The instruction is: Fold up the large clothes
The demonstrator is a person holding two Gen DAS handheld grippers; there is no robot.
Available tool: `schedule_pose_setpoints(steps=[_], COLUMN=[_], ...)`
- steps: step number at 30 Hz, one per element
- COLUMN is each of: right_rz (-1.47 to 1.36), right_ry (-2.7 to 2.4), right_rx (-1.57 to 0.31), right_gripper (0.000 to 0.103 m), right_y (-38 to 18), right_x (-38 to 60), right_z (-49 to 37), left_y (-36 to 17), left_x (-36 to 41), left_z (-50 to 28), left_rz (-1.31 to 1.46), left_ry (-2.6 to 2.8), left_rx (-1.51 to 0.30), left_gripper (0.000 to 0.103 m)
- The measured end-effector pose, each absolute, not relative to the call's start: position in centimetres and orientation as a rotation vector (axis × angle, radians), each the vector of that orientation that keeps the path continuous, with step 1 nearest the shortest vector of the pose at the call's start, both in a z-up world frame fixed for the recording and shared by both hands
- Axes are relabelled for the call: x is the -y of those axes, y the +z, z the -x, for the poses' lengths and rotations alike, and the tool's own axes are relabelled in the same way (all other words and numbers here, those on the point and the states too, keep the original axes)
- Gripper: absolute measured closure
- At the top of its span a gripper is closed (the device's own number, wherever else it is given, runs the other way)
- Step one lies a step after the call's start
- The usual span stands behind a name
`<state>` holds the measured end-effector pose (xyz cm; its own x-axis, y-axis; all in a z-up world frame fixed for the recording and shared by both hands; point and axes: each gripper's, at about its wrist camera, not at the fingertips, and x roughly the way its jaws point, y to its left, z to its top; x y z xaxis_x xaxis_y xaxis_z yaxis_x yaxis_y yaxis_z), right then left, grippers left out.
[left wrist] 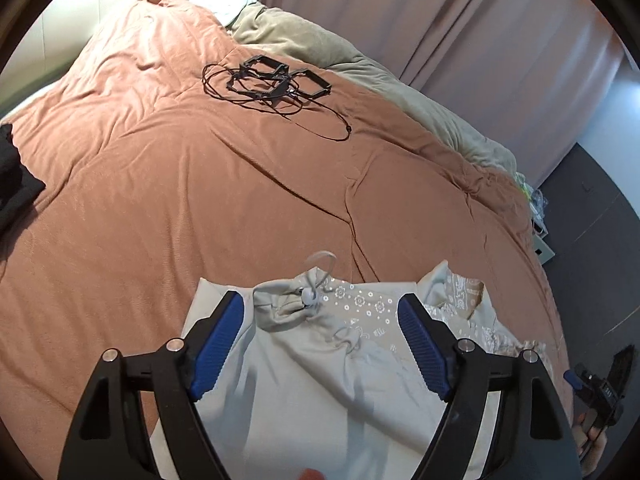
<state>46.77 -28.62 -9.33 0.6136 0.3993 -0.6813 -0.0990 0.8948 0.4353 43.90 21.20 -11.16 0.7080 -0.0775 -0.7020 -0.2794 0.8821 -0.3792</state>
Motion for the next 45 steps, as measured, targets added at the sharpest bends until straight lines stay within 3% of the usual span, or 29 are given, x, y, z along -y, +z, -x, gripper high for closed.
schedule_pose_setpoints(steps=[3,7,16,17,19,21,22,23,33,45], right_rz=[-0.335,-0.284,-0.113,-0.090,-0.018,0.024,0.025,-0.003,-0.017,-0.024], right_ry=[0.325,0.371,0.398,0.391,0.350,0.324,0.330,0.348,0.336,0.274], right_rx=[-0.923,-1.006,-1.156,-1.170,-1.195,-1.172,-1.163,-1.168,-0.980,-1.048], right_gripper=[0.016,0.027,0.027,0.033,0.046,0.071,0.093,0.097,0.100,0.100], right_y=[-10.3,-12.2,-16.9,-17.3,-18.7,-18.9,-18.6,-18.4,-12.2,-16.3], right_x=[26.4,23.2,17.0,16.7,15.9,15.8,15.9,16.2,15.8,14.0], right_z=[-47.2,-47.8,-49.2,-49.3,-49.8,-50.0,-50.1,-50.3,-51.2,-54.4], left_y=[-11.8,-13.3,-17.7,-18.4,-19.8,-20.4,-20.3,-20.2,-14.7,-19.6], left_x=[-19.4,-16.1,-10.5,-10.1,-9.8,-9.8,-9.8,-9.7,-10.9,-11.7], left_z=[-43.6,-44.5,-47.5,-47.9,-48.7,-49.3,-49.4,-49.6,-49.8,-52.8], left_rz=[0.425,0.315,0.111,0.089,0.050,0.032,0.025,0.014,0.026,0.047], left_ry=[0.091,0.040,-0.011,-0.006,0.013,0.014,0.013,0.012,0.033,0.072], left_rx=[-0.820,-0.893,-1.040,-1.061,-1.099,-1.105,-1.102,-1.097,-0.919,-1.016], left_gripper=[0.023,0.023,0.028,0.031,0.045,0.058,0.069,0.097,0.100,0.100])
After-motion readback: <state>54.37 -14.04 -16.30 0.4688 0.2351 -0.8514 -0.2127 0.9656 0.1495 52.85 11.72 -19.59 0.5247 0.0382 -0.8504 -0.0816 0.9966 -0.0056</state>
